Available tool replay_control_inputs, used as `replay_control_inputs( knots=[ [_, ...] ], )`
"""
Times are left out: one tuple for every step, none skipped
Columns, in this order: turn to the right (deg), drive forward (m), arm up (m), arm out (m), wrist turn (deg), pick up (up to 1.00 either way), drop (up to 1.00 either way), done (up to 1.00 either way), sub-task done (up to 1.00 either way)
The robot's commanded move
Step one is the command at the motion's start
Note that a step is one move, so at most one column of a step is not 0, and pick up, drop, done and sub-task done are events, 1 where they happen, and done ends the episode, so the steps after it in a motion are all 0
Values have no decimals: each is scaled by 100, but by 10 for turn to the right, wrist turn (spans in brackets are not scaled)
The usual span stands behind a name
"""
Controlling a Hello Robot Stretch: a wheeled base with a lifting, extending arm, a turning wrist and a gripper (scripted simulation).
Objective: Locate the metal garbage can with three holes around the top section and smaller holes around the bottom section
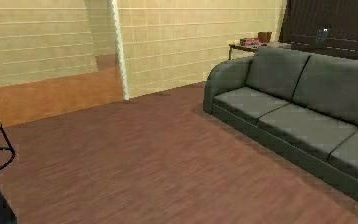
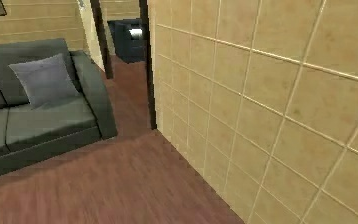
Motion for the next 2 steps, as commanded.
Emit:
replay_control_inputs(
  knots=[
    [0,100,0,0,0,0,0,0,0],
    [-30,0,0,0,0,0,0,0,0]
  ],
)
